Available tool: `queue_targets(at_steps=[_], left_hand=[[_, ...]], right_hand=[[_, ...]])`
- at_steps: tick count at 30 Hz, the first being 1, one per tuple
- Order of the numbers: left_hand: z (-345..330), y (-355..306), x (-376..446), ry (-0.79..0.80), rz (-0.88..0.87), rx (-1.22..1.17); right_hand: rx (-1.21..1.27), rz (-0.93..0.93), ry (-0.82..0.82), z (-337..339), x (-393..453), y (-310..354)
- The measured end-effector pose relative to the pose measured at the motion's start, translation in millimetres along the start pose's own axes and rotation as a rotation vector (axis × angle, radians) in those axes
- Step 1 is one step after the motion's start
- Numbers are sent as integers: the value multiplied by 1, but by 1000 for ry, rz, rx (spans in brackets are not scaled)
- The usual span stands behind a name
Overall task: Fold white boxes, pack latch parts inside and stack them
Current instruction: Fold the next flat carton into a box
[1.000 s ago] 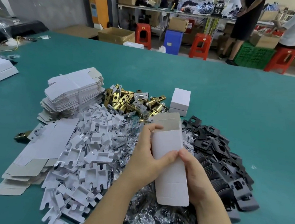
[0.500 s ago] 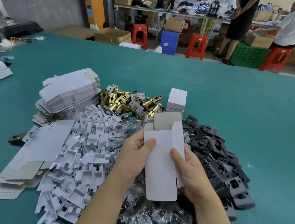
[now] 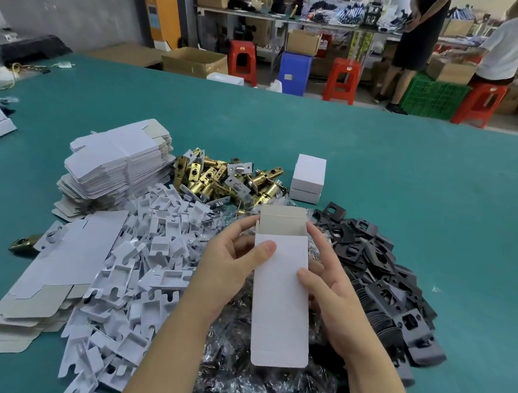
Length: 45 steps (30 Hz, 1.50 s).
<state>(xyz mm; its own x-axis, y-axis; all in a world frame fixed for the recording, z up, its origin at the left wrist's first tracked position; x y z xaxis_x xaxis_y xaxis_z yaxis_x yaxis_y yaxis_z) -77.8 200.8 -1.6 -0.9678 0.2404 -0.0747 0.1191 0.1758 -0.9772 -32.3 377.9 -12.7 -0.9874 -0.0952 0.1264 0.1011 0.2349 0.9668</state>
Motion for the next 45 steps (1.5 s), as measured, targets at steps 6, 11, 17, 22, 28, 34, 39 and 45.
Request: queue_targets(at_steps=[6,11,17,22,28,34,39,45], left_hand=[[-1,1,0,45,18,13],[-2,1,0,39,16,31],[0,2,2,-31,-53,85],[5,3,5,-75,-88,130],[5,2,4,-83,-106,169],[6,3,3,-62,-73,216],[7,4,2,-31,-40,222],[6,3,1,15,-36,239]], right_hand=[[12,-5,-58,2,1,0],[26,-26,-68,7,0,-4],[35,-29,-63,8,0,-7],[25,-22,-89,9,0,-6],[47,-10,-108,9,1,-6],[61,-5,-122,10,0,-7],[72,-16,-118,10,0,-5],[89,-12,-164,10,1,-5]])
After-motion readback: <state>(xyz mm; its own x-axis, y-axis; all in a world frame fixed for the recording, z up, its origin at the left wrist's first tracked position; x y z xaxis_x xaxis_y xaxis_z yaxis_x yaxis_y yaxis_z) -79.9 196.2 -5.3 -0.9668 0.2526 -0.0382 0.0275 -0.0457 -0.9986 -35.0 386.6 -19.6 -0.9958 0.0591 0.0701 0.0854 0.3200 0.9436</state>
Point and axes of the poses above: each hand's wrist, its own x-axis towards the middle knuckle, its own z-axis out of the back of the hand, y = z × x, the point moved 2 cm from there along x, towards the middle knuckle, and after that the axes turned 6 degrees about z, right-handed, at the moved point
